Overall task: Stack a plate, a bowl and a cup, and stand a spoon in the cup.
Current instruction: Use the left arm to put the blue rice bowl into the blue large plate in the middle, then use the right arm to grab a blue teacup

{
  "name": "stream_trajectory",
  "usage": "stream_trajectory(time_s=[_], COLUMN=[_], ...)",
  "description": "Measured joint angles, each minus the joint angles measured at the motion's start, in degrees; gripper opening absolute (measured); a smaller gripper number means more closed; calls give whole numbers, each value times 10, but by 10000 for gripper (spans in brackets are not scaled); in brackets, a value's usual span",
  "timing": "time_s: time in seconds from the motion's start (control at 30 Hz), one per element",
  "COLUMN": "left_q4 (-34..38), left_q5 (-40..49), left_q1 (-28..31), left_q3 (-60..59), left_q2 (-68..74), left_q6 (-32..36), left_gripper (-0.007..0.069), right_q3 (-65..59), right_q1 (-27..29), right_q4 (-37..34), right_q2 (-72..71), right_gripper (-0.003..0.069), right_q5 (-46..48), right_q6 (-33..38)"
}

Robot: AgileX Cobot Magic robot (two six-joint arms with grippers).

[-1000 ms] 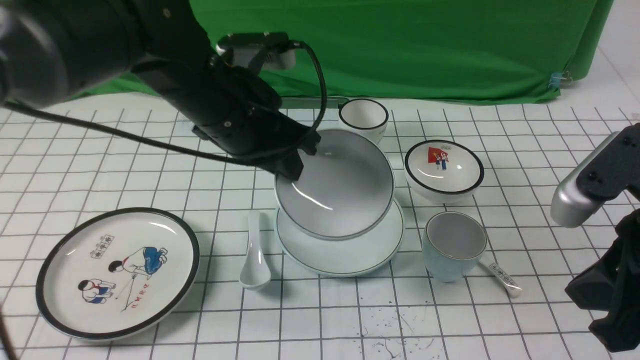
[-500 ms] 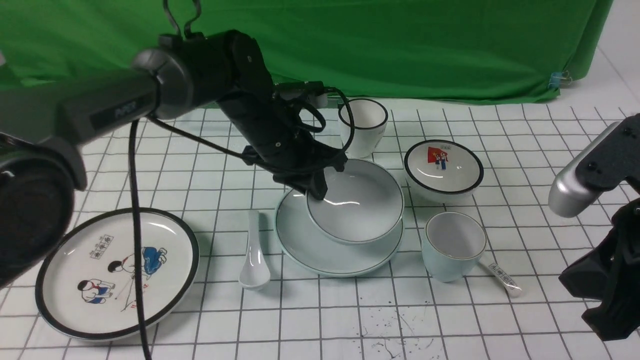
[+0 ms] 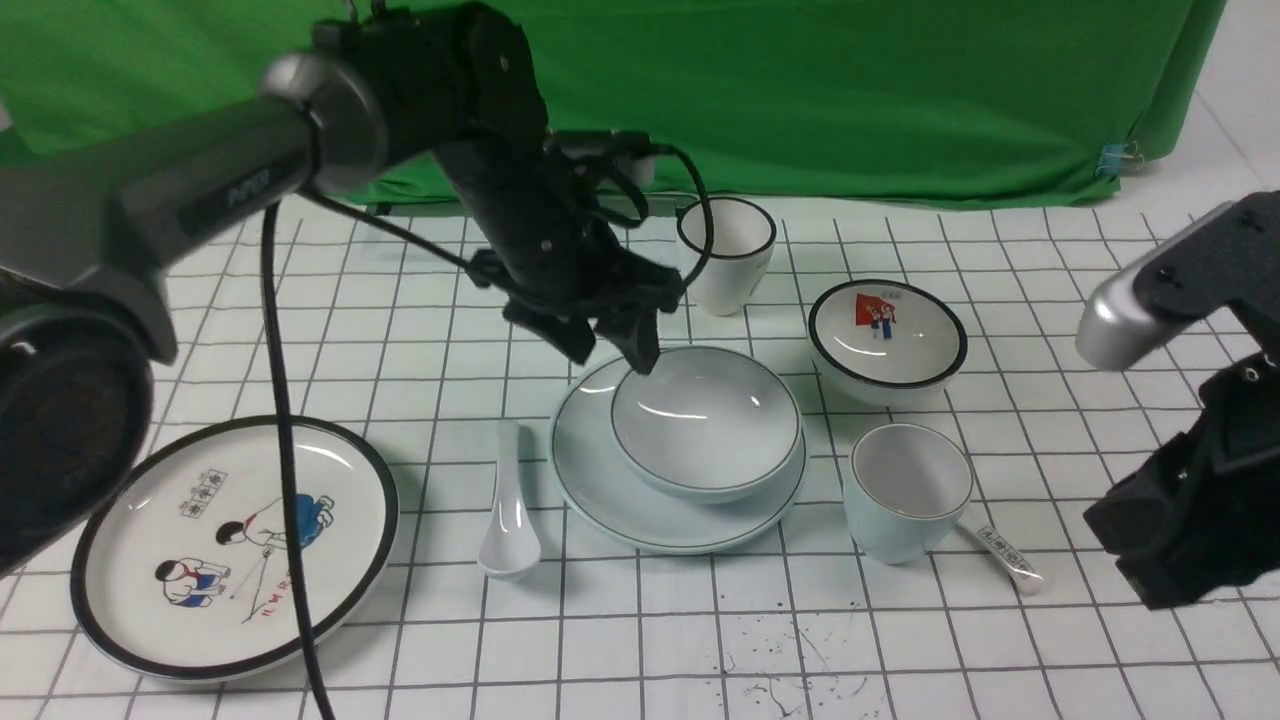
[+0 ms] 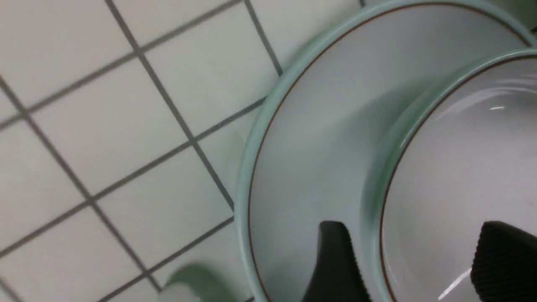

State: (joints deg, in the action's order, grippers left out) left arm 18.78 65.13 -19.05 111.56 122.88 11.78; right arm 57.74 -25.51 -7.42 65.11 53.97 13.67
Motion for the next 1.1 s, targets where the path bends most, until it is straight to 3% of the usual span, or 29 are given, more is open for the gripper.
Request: stream_trajectory(time_s=[0.07, 0.2, 0.3, 0.33, 0.4, 0.47, 0.67, 0.77, 0.9, 0.93, 1.0, 1.03, 1.07, 1.1], left_q4=[-38, -106, -124, -124, -126, -126, -125, -113, -102, -102, -101, -101, -101, -101], left_q5=[16, 26, 31, 31, 31, 29, -33, -110, -165, -176, -193, -194, -197, -197], left_q1=[0, 0, 1, 1, 1, 1, 1, 1, 1, 1, 1, 1, 1, 1], left_q3=[21, 30, 20, 18, -28, -80, -248, -380, -489, -513, -560, -562, -581, -581], left_q2=[-36, -124, -199, -204, -266, -314, -432, -512, -559, -570, -592, -595, -605, -606], left_q6=[-8, -27, -30, -30, -30, -30, -30, -30, -30, -30, -30, -30, -30, -30], left_gripper=[428, 354, 211, 202, 72, 0, -39, -41, -38, -38, -37, -37, -38, -38], right_q3=[19, 62, 96, 99, 128, 145, 156, 156, 156, 156, 157, 158, 165, 167], right_q1=[2, 4, 4, 4, 6, 14, 43, 50, 47, 46, 45, 45, 45, 45], right_q4=[20, 38, 39, 39, 45, 45, 48, 50, 47, 47, 45, 45, 42, 43], right_q2=[36, 104, 172, 176, 231, 271, 349, 391, 414, 417, 418, 418, 413, 411], right_gripper=[360, 509, 529, 529, 528, 528, 528, 526, 465, 419, 238, 222, 98, 86], right_q5=[-1, -18, -40, -42, -58, -61, -77, -93, -103, -104, -100, -99, -86, -83], right_q6=[-8, -17, -18, -18, -20, -23, -33, -34, -33, -33, -31, -30, -25, -23])
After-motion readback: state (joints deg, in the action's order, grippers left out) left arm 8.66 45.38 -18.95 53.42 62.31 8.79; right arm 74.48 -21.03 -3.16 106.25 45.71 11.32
